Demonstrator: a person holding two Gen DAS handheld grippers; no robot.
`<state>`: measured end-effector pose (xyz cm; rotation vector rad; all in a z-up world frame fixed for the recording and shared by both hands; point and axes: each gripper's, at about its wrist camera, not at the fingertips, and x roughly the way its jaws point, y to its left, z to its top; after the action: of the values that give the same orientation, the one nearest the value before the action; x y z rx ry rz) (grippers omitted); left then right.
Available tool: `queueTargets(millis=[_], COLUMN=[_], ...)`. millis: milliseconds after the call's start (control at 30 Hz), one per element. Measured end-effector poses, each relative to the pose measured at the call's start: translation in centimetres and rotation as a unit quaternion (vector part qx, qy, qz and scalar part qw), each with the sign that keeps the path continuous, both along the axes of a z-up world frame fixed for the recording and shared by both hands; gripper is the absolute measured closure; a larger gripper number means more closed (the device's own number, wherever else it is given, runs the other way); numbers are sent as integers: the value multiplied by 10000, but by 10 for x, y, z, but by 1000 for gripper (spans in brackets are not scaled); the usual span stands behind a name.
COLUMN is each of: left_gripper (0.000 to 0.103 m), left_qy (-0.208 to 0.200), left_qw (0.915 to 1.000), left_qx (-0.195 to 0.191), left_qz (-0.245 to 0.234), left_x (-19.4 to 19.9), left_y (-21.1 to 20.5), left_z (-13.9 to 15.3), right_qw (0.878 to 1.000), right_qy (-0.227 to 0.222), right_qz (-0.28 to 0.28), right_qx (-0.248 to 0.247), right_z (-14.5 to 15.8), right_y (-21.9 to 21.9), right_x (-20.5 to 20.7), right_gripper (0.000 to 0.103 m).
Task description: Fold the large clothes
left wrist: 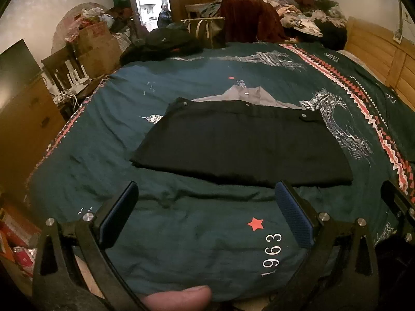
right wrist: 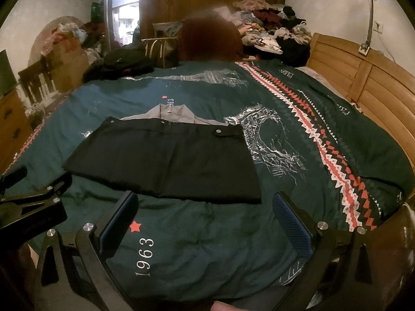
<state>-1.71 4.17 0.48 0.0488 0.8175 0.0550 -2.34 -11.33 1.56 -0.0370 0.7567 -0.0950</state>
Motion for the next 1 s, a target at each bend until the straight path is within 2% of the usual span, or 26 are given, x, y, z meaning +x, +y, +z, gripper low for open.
queueTargets(millis=[600,833,933,967,1000], left_gripper=[0,0,0,0,0], left_qy=[163,201,106,234,266], left_qw=[9999,9996,9990,9989,9993], left_qx=[-3,-37,-255,-309,-200], left_qz=[-21,-201,-341,-280,-146], left_x=[6,9,20,31,39], left_y=[-1,-3,12,25,36], left_z=[-10,-16,-37,-56,-73], right_qw=[9998,9997,9996,9994,9989], right_qy=[180,238,266,304,393], right_qz=[8,54,72,67,47], right_qx=[44,33,-62,-154,-246], right_z=[-14,-21,-28,-35,-46], right_y=[-2,-2,-2,-1,-1], right_x=[7,10,14,17,21], right_gripper=[0,0,0,0,0])
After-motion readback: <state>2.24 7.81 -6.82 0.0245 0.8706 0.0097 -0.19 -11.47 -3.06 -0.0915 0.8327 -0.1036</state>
